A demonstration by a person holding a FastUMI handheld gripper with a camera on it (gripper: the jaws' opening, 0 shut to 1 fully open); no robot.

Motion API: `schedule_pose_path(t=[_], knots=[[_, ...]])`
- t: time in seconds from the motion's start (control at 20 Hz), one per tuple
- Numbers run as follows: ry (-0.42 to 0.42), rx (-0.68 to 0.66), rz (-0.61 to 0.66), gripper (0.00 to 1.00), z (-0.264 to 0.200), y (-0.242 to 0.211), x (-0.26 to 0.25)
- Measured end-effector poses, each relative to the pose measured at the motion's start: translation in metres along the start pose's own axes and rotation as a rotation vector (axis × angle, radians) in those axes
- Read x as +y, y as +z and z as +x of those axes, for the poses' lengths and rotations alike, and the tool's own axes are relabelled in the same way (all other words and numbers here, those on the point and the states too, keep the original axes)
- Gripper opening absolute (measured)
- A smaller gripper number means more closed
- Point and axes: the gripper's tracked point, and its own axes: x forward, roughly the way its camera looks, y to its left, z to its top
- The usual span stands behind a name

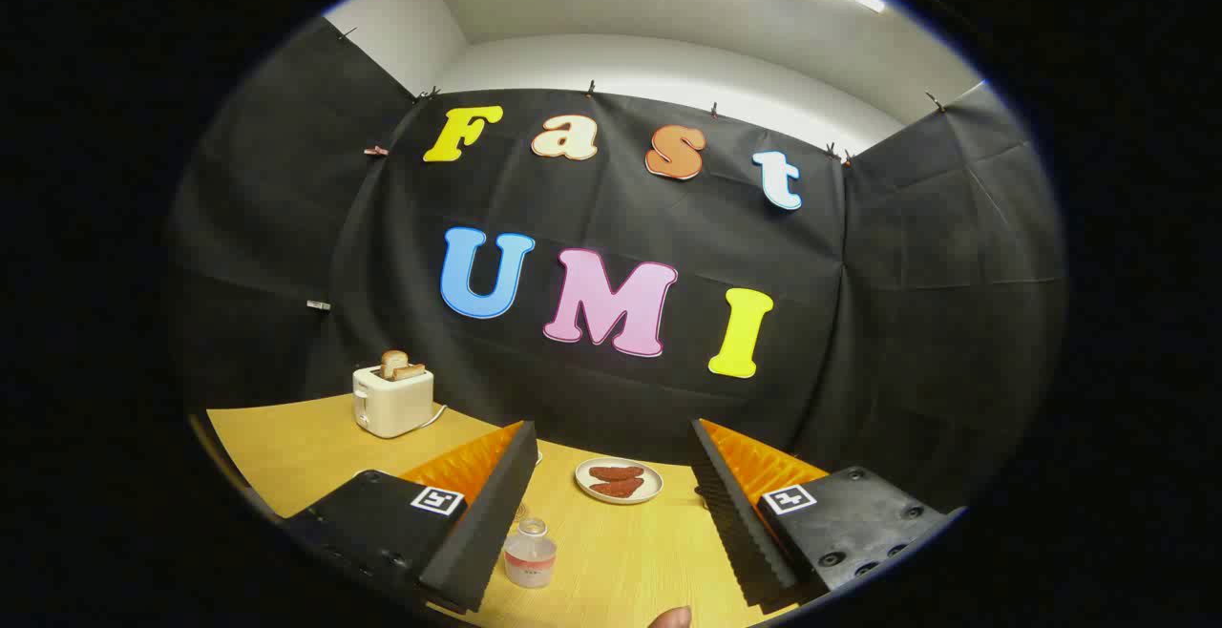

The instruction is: Take the bottle from table, then pour the juice into the cup, finally place the bottle on the coaster

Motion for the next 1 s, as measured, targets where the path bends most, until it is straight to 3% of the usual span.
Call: schedule_pose_path(t=[0.7, 1.0], knots=[[-0.015, 0.033, 0.01, 0.97, 0.004, -0.013, -0.003], [-0.001, -0.021, 0.005, 0.97, 0.004, -0.01, 0.003]])
